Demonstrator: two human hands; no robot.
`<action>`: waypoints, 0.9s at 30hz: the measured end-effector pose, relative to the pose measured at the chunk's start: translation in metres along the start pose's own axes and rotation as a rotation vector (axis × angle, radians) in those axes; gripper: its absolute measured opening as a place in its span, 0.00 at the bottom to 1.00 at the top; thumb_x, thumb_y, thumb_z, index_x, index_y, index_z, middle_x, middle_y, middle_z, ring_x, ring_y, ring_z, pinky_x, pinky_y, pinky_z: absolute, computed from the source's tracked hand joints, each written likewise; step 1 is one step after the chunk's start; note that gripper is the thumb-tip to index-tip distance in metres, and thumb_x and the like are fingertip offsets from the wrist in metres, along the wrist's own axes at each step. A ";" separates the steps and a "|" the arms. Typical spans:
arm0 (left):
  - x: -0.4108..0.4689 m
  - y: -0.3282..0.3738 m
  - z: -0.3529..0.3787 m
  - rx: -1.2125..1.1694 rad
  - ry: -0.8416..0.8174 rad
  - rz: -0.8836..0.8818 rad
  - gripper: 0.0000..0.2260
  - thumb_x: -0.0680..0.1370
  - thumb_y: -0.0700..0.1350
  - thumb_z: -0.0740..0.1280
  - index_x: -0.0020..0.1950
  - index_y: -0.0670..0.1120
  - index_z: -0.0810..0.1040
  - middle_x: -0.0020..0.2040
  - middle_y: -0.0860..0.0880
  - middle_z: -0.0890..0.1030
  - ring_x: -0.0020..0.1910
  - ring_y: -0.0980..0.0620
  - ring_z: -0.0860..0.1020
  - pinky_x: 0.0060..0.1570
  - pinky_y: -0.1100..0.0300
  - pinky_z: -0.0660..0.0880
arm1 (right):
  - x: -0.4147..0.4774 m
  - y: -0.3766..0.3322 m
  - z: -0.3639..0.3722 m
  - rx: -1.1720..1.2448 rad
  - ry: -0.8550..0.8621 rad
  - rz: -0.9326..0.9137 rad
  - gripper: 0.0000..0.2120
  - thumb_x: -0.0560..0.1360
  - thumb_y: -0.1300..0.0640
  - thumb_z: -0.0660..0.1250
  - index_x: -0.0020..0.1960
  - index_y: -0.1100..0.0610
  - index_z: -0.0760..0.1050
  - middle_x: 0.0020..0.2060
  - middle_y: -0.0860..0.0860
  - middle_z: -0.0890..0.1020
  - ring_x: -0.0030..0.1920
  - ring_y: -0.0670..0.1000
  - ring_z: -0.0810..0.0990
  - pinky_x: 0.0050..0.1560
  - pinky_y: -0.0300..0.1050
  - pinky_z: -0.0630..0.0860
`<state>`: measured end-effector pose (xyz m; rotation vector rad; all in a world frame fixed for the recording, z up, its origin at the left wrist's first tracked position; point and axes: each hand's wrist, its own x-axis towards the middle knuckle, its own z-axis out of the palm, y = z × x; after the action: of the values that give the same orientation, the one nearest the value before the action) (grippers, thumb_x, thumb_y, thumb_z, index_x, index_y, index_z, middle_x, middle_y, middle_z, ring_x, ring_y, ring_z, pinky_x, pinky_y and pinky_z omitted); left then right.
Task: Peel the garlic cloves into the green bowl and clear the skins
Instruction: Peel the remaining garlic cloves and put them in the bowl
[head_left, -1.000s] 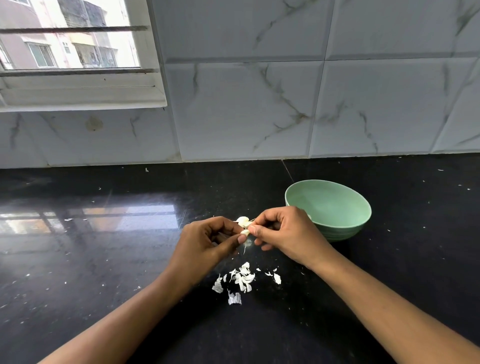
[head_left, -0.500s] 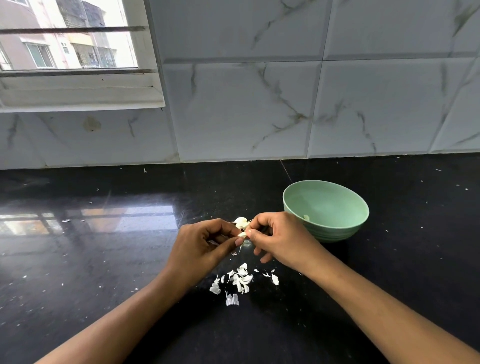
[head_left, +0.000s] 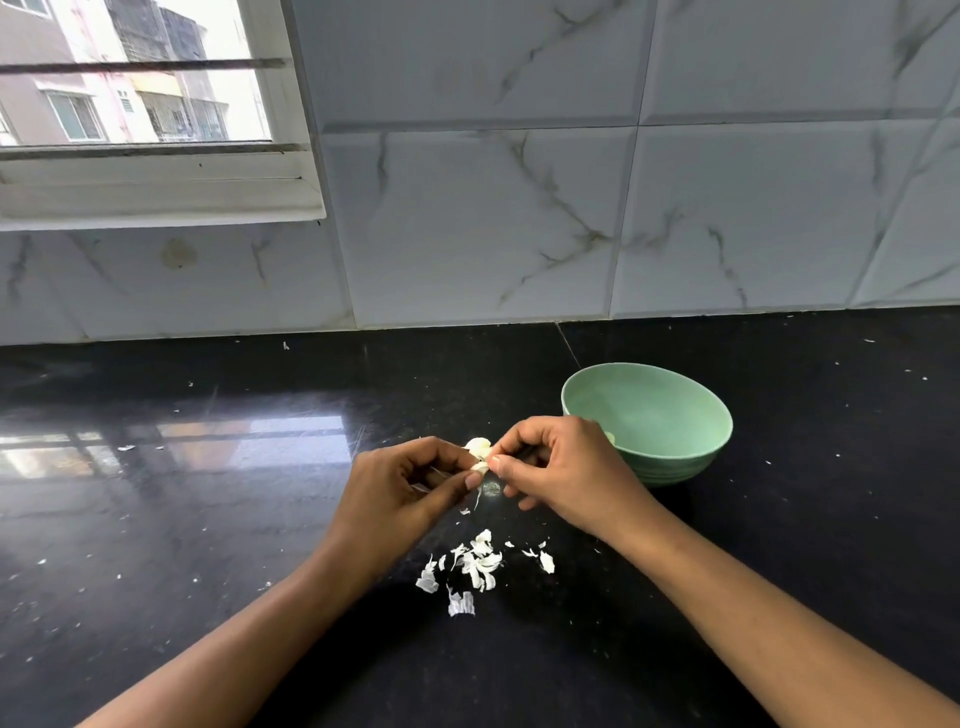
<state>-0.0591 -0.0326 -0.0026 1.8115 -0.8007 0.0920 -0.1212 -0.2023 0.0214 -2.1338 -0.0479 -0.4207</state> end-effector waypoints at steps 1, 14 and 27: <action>0.000 0.000 0.001 -0.004 -0.011 -0.001 0.04 0.70 0.40 0.75 0.42 0.47 0.83 0.34 0.51 0.84 0.32 0.55 0.82 0.35 0.64 0.78 | 0.000 0.002 0.001 -0.063 0.017 -0.045 0.02 0.71 0.59 0.72 0.40 0.56 0.81 0.30 0.48 0.82 0.32 0.47 0.82 0.36 0.46 0.81; 0.001 0.002 0.000 -0.272 -0.077 -0.129 0.09 0.67 0.45 0.73 0.43 0.40 0.82 0.32 0.45 0.82 0.30 0.51 0.80 0.34 0.60 0.78 | 0.001 0.002 0.010 -0.554 0.151 -0.479 0.10 0.69 0.51 0.60 0.35 0.56 0.75 0.33 0.48 0.76 0.27 0.49 0.74 0.25 0.41 0.70; 0.001 0.009 -0.002 -0.315 -0.102 -0.108 0.07 0.68 0.43 0.71 0.43 0.42 0.82 0.34 0.45 0.83 0.31 0.51 0.81 0.35 0.61 0.79 | 0.001 0.003 0.013 -0.135 0.107 -0.196 0.12 0.69 0.49 0.63 0.35 0.57 0.76 0.30 0.47 0.78 0.29 0.46 0.77 0.31 0.40 0.73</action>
<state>-0.0629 -0.0327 0.0061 1.5649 -0.7414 -0.1890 -0.1161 -0.1934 0.0123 -2.2445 -0.1724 -0.6693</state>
